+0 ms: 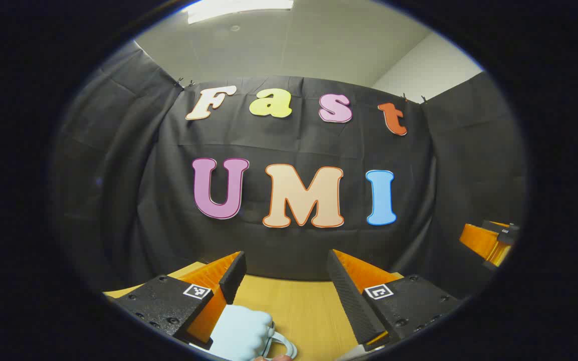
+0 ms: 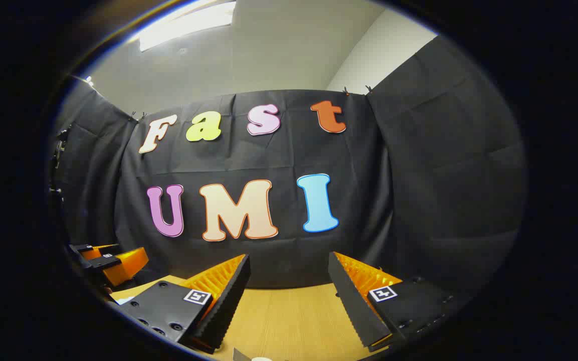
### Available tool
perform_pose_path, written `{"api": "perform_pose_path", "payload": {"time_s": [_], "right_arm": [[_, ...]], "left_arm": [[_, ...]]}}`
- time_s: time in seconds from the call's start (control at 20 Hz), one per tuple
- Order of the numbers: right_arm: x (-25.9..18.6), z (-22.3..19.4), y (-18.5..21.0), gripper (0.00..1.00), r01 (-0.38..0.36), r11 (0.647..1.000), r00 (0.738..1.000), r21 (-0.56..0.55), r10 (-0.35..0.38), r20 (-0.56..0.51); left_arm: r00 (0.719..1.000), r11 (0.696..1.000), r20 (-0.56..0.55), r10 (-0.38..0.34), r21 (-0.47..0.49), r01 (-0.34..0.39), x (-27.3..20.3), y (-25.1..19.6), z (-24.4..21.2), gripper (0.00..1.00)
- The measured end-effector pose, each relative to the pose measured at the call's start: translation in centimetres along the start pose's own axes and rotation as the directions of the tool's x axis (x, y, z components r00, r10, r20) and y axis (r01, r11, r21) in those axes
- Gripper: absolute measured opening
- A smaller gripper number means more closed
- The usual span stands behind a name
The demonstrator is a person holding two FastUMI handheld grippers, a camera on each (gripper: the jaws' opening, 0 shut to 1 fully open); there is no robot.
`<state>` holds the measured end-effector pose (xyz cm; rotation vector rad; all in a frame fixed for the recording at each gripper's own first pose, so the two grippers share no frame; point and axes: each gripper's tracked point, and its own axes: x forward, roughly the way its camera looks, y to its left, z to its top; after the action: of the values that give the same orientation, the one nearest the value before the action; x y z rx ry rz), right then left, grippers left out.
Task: First open the suitcase, pack the skin care products into it, and then close the suitcase.
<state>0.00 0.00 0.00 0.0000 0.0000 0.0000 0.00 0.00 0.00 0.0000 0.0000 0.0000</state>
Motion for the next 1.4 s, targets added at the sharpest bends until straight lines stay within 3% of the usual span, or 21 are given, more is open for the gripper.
{"api": "perform_pose_path", "payload": {"time_s": [0.55, 0.85, 1.1, 1.4], "right_arm": [[0.1, 0.1, 1.9, 0.98, -0.048, 0.998, 0.999, -0.05, 0.049, 0.023], [-0.7, -0.8, 1.9, 0.98, -0.056, 0.996, 0.998, -0.071, 0.057, 0.001], [-1.1, -1.2, 0.1, 0.98, -0.024, 0.996, 1.0, -0.086, 0.023, -0.015], [-1.1, -2.9, -1.7, 0.98, 0.01, 0.996, 0.998, -0.089, -0.016, -0.069]], "left_arm": [[0.999, 0.999, -0.044, 0.029, 0.039, -0.027, 0.0, 1.6, -2.2, 0.95], [0.98, 0.999, -0.199, -0.013, 0.032, 0.02, 0.0, 0.7, -7.9, 0.95], [0.938, 1.0, -0.346, -0.015, 0.016, 0.021, 0.3, 0.5, -13.4, 0.96], [0.838, 1.0, -0.546, -0.022, -0.017, 0.014, -1.1, -0.2, -21.1, 0.96]]}}
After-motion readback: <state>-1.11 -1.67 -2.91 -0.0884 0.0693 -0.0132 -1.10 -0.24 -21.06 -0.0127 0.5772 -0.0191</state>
